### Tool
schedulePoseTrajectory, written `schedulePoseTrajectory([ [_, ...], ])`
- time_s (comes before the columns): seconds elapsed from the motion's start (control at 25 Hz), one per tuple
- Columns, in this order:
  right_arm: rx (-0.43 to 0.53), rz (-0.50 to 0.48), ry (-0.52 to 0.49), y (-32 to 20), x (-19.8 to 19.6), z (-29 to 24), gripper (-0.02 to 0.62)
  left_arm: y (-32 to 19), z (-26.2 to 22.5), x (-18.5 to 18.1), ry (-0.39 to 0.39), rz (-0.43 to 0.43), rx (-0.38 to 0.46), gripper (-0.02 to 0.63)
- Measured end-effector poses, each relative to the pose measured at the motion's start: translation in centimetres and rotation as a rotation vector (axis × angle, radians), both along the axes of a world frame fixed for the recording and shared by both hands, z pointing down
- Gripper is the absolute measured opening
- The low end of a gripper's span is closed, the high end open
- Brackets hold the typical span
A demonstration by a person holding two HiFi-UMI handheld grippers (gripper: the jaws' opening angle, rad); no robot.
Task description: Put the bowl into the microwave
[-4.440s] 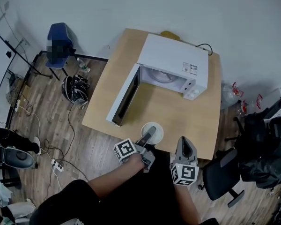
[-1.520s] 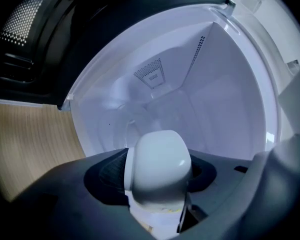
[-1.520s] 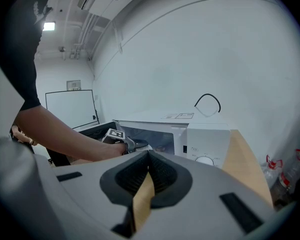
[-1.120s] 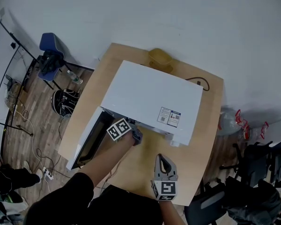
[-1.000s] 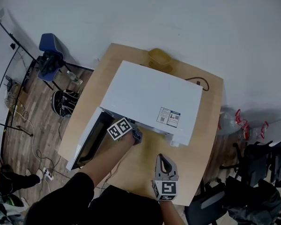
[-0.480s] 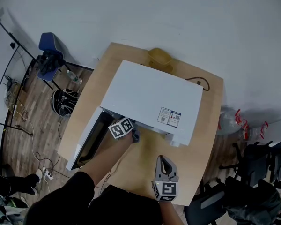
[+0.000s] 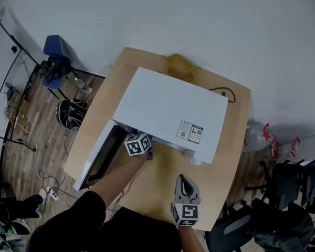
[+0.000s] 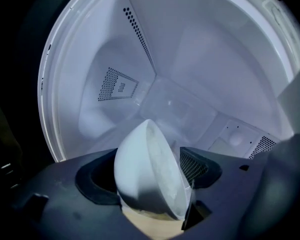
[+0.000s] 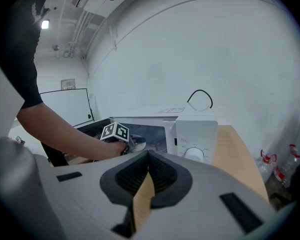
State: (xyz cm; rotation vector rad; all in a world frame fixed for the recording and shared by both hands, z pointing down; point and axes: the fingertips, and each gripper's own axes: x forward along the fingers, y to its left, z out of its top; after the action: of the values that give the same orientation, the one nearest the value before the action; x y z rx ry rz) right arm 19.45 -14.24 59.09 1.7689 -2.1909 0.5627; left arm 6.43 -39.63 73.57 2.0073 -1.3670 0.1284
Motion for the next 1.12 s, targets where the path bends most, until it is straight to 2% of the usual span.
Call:
schedulePoseTrajectory([
  [0.08,-0.003,0.0,0.0,0.0,0.0,0.0,0.06,0.0,-0.3,0.0,-0.009,0.008,0.026,0.337],
  [0.2,-0.003,0.012,-0.004,-0.3,0.1,0.0,0.06,-0.5,-0.6,-1.0,-0.031,-0.035,0.056,0.337],
  [0.4,0.004,0.021,-0.01,-0.6,0.1,-0.2,0.06,-0.6,0.0,-2.0,-0.043,-0.063,0.039,0.345],
  [0.64,0.005,0.034,-0.012,-0.7,0.2,-0.5,0.06,-0.4,-0.3,-1.2,-0.027,-0.01,0.059,0.349],
  [0.92,0.014,0.032,-0.02,-0.7,0.1,-1.0,0.06,0.5,-1.1,-2.0,-0.005,0.008,0.068,0.351],
  [1.12,0.045,0.01,0.018,0.0,-1.4,-2.2,0.06,2.7,-1.7,-2.4,-0.067,0.087,0.088,0.35],
])
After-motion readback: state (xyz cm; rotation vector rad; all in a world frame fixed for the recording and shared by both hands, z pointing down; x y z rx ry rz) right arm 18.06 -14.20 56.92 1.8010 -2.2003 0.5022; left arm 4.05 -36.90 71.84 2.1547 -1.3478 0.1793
